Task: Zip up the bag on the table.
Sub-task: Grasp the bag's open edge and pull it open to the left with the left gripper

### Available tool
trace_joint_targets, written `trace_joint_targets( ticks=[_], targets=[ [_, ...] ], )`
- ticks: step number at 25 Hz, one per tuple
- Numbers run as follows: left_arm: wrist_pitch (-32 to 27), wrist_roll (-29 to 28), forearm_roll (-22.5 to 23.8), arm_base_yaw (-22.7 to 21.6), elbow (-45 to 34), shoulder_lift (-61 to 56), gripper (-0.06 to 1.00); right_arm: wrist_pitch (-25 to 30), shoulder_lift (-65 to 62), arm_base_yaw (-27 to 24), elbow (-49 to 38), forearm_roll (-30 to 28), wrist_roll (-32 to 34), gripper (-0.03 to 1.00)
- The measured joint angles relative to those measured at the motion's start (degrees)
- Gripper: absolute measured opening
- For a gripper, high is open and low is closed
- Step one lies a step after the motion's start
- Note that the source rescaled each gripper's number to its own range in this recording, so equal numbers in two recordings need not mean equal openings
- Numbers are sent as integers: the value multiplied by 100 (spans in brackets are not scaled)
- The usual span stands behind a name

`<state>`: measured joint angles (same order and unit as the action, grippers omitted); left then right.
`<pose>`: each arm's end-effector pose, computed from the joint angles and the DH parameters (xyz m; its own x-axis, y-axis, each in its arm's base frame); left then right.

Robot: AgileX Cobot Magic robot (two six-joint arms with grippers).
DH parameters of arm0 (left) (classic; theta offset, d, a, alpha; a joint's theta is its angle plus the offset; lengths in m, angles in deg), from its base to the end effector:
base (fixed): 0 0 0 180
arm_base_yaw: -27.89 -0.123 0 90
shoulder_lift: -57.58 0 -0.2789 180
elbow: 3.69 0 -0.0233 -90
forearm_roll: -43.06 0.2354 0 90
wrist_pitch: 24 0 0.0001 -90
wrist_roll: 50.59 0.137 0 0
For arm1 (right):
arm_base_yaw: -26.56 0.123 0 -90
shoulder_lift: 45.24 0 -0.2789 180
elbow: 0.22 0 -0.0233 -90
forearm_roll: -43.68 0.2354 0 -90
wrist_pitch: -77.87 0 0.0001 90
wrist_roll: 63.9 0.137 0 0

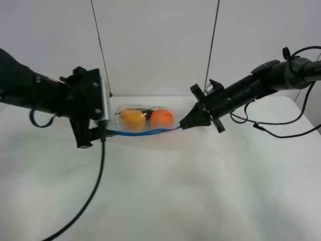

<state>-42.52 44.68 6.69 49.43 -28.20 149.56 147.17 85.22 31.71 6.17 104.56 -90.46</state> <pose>0.2987 -0.1457 0.2282 0.1217 0.8695 -0.4787 0.7798 0.2147 0.5881 0.3825 0.1469 0.1439 -0.9994 -0.0312 0.0177 -0.0035 0.5754 0.8179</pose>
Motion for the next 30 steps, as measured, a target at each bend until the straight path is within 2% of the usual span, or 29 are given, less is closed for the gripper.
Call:
trace_joint_targets(
  ticks=[6, 11, 15, 18, 21, 25, 27, 30],
  targets=[
    [1384, 18, -708, 1128, 5, 858, 100, 0, 0, 0, 0, -2, 0, 0],
    [2821, 18, -820, 1823, 5, 1572, 100, 0, 0, 0, 0, -2, 0, 0],
    [3903, -82, -783, 2112, 5, 2141, 100, 0, 0, 0, 0, -2, 0, 0],
    [4518, -570, -475, 2179, 6, 2495, 100, 0, 0, 0, 0, -2, 0, 0],
    [4873, -1519, 100, 2179, 11, 2721, 100, 0, 0, 0, 0, -2, 0, 0],
    [5423, -2791, 1296, 2179, 11, 2924, 100, 0, 0, 0, 0, -2, 0, 0],
    [5656, -3106, 1775, 2179, 11, 3004, 97, 0, 0, 0, 0, -2, 0, 0],
    [5801, -3225, 1936, 2173, 11, 3150, 85, 0, 0, 0, 0, -2, 0, 0]
  ],
)
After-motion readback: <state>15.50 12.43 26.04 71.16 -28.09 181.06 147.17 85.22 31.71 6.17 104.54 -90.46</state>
